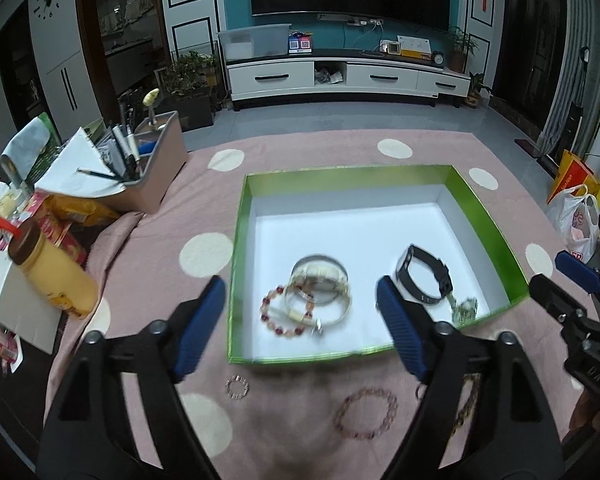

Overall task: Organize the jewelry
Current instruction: 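Open both grippers to release the watch and pendant, then withdraw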

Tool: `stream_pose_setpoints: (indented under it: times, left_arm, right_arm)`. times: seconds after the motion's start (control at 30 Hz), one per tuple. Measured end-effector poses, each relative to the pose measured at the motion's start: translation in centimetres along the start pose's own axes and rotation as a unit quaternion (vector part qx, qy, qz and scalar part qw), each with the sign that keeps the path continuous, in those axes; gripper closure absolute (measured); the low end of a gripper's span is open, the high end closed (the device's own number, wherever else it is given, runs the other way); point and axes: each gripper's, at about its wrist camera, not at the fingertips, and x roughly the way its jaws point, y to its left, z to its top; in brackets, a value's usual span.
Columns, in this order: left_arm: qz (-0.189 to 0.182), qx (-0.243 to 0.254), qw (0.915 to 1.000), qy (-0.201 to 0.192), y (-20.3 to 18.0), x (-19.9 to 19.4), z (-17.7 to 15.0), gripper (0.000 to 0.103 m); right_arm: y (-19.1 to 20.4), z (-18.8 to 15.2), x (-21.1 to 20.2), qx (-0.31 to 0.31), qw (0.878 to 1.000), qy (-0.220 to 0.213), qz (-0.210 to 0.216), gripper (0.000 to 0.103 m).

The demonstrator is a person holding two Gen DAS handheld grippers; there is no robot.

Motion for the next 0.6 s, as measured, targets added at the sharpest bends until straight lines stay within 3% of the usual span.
stream_pose_setpoints:
  times: [0.07, 0.6]
  left_arm:
    - [0.000, 0.001, 1.0000, 0.000, 0.2, -1.0, -0.8, 0.015]
    - [-0.002, 0.021, 0.9997, 0.014, 0.6, -6.3, -8.8, 0.003]
  right_arm:
    - [-0.3, -0.5, -0.8, 0.007, 1.000, 0.003, -0.004, 0.028]
    - [0.5, -4.7, -7.7, -0.009, 0.999, 0.009, -0.041, 0.019]
